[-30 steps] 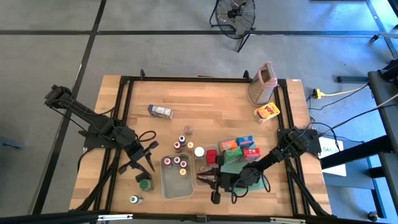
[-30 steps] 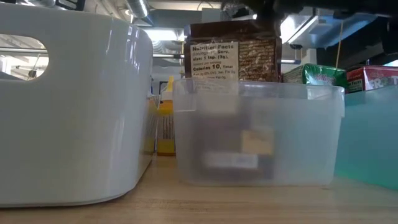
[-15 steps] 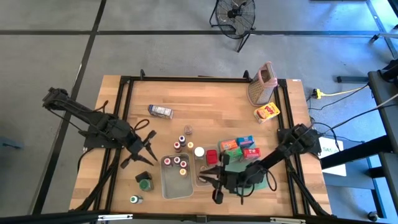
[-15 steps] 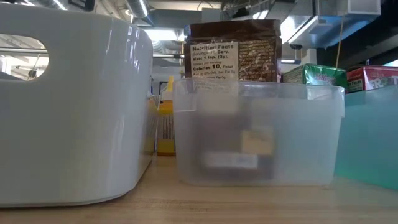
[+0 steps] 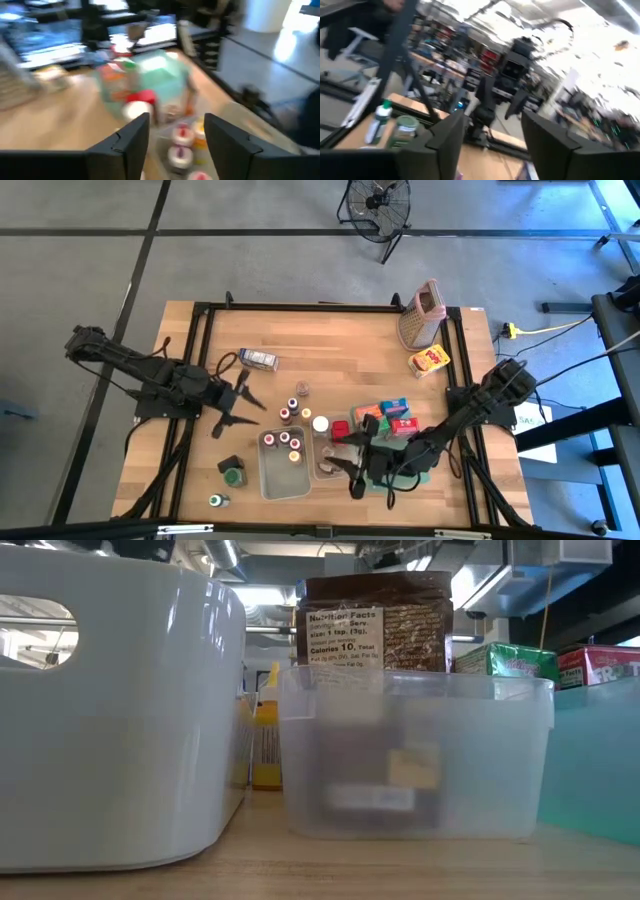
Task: Pick & Place Kitchen Items
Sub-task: Put the blue cereal box into the blue bin
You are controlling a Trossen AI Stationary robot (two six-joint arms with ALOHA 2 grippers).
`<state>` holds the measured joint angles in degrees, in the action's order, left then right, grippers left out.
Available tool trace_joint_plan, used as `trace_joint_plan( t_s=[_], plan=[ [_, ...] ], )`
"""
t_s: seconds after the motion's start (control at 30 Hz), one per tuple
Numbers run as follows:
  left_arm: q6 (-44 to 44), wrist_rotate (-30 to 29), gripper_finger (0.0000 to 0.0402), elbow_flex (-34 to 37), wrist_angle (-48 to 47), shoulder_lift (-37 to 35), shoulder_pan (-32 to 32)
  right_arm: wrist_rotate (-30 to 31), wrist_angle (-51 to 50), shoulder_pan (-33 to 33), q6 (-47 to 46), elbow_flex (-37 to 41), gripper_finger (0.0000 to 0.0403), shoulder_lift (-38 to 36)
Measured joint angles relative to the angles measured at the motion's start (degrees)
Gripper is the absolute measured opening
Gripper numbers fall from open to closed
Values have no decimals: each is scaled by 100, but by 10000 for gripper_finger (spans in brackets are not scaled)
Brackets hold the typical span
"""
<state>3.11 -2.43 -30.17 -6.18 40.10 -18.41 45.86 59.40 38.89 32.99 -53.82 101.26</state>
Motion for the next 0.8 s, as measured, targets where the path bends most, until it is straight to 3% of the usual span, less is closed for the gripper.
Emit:
trace_joint_plan(
  t_s=[0.1, 0.2, 0.3, 0.47, 0.6, 0.8],
  plan=[
    [19, -402, 201, -151, -467, -20, 170, 523, -214, 7, -347, 0, 220, -193],
    [111, -755, 207, -611, -1758, -19, 402, 971, -434, 31, -394, 2, 224, -321],
    [166, -1088, 207, -1282, -3320, 86, 731, 1049, -793, 39, -380, 2, 223, -499],
    [631, -1121, 203, -2383, -5438, 457, 1515, 1111, -1215, 33, -342, 4, 220, -746],
    [1296, -1066, 202, -2742, -6163, 816, 2281, 1117, -1550, -40, -402, 4, 220, -985],
    [2642, -947, 202, -2573, -6255, 1477, 3621, 1115, -2017, -101, -410, 4, 220, -1063]
  ],
)
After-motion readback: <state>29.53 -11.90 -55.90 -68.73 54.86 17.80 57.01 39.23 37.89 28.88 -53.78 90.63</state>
